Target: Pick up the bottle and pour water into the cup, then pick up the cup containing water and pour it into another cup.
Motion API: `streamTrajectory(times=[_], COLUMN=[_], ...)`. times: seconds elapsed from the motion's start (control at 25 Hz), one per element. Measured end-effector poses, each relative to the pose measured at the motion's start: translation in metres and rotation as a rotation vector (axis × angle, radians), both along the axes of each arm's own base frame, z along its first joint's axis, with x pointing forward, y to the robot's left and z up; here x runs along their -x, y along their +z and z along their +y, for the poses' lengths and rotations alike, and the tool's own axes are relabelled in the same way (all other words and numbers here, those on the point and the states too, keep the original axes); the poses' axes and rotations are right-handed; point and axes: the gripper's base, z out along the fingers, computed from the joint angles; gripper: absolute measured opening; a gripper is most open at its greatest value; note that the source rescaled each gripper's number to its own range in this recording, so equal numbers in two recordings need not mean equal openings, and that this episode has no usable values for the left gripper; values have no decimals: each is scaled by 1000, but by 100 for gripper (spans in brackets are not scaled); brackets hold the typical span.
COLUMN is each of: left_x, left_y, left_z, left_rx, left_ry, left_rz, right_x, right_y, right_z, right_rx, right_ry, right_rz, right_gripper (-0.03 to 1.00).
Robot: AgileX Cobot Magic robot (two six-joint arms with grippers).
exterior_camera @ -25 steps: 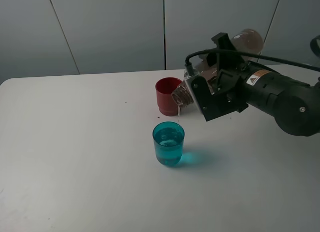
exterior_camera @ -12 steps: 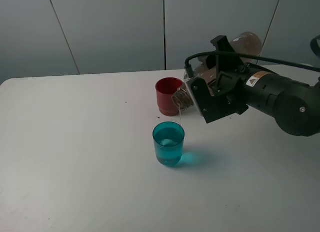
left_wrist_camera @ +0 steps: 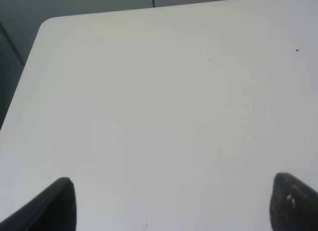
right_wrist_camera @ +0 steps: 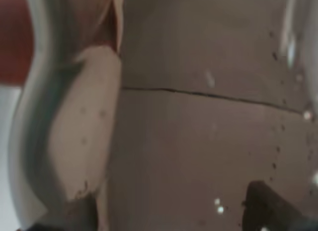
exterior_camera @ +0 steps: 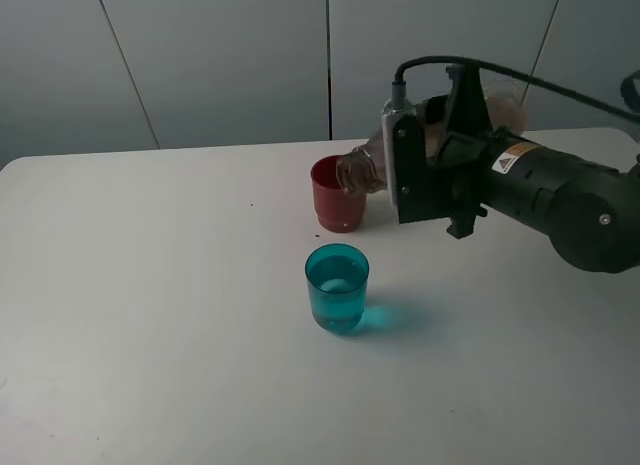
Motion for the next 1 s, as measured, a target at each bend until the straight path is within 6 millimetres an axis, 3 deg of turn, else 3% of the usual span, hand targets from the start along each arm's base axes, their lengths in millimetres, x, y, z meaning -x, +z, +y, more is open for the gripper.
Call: streamTrajectory(times=[0.28, 0.64, 0.8, 1.0], left_x=[0, 0, 0, 0], left_y=[0, 0, 0, 0], left_z=[0, 0, 0, 0], left_rx=[0, 0, 0, 0], left_ry=[0, 0, 0, 0], left_rz=[0, 0, 0, 0], right_x=[-1, -29, -36, -47], right_y=[1, 5, 1, -29], right_z=[0, -56, -71, -72], right_rx=[-512, -1127, -1224, -1252], right_ry=[-160, -471, -527, -562], right_rz=[207, 333, 309, 298], right_gripper=[1, 1, 1, 1])
